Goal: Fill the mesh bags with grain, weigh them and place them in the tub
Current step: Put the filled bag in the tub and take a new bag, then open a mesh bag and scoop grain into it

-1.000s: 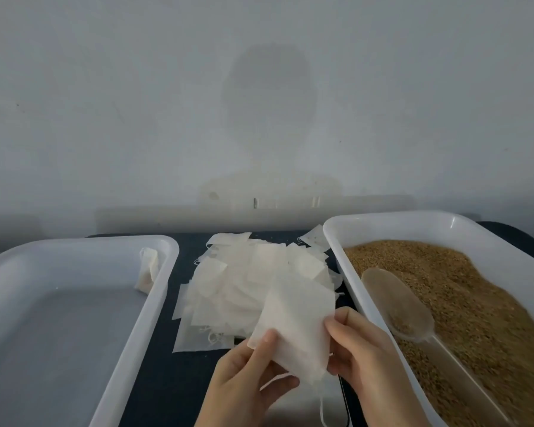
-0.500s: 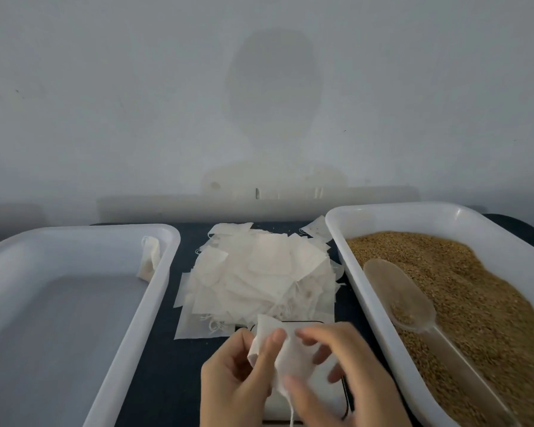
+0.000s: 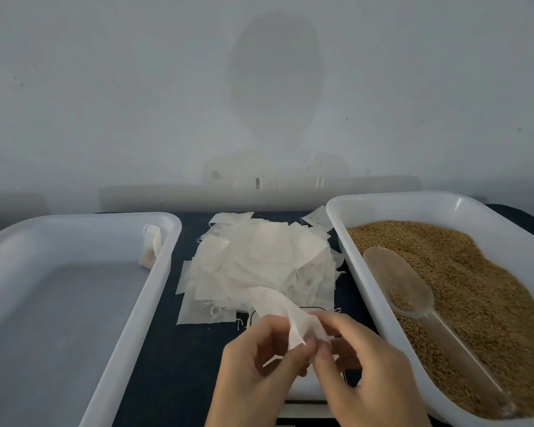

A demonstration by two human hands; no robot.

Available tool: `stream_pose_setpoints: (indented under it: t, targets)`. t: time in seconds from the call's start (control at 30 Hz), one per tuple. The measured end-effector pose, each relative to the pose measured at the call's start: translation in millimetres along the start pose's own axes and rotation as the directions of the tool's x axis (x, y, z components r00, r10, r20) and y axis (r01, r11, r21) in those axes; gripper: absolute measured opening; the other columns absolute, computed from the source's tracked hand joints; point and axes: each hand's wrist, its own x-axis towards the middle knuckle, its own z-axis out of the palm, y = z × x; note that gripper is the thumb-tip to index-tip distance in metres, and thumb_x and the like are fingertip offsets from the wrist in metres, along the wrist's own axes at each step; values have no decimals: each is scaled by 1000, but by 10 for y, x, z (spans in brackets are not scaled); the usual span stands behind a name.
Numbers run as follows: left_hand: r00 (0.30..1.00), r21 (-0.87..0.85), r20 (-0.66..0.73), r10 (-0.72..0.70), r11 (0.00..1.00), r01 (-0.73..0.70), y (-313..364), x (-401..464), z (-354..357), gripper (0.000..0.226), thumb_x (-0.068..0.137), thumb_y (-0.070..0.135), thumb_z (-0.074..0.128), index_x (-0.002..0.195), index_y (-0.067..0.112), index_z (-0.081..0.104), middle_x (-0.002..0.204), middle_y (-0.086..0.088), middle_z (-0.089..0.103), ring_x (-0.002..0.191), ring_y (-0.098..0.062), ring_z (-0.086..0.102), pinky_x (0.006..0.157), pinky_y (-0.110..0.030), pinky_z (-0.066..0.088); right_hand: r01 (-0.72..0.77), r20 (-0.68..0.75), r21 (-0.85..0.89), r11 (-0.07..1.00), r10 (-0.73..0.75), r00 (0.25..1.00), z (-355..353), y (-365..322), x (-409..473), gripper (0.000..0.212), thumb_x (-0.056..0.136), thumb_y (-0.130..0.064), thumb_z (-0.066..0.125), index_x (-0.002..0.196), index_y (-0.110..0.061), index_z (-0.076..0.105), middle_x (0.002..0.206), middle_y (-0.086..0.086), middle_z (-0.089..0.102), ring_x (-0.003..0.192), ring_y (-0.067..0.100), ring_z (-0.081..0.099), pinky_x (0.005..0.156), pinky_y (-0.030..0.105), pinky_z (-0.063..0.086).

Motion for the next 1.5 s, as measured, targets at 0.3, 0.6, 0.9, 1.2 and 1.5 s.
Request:
stream_pose_setpoints:
  t: [0.3,0.6,0.9,1.2,1.5]
  targets:
    - [967,421,-158,200,899,-117,-107,-31,102,29,77,13,73,92,26,51,60,10,51,51,-5,47,51,-12,37,130,-63,-393,910,-167,984,0,-25,-19,19,79,-33,55,78,-23,71,68,-15,63,52,0,52,46,8,30]
    - [880,594,88,468,684,-423,-15,-52,59,57,63,28,74,103,49,40,94,24,53,89,7,50,78,-7,38,-314,84,150,937,304,949,-147,107,71,20,84,-7,65,83,-27,66,66,2,62,57,14,59,59,33,49]
    - [846,822,370,383,289,-490,-60,131,141,68,63,45,61,124,23,38,121,18,52,120,0,46,98,-67,37,-366,376,228,902,265,888,-276,-1,133,16,85,-17,67,93,-21,54,60,4,61,58,15,60,59,26,49]
    - [842,789,249,478,404,-463,-168,158,119,21,69,23,44,87,29,33,89,17,36,78,4,40,93,-58,47,-30,186,62,998,18,982,-290,56,103,29,83,-14,70,70,-25,47,69,-14,53,56,3,53,54,17,40]
    - [872,702,246,423,542,-461,-226,218,284,37,65,9,52,85,32,30,76,12,48,75,-4,44,77,-19,38,24,350,-220,975,56,935,-368,4,125,30,88,-52,48,90,-31,69,91,-15,54,71,4,54,66,26,46]
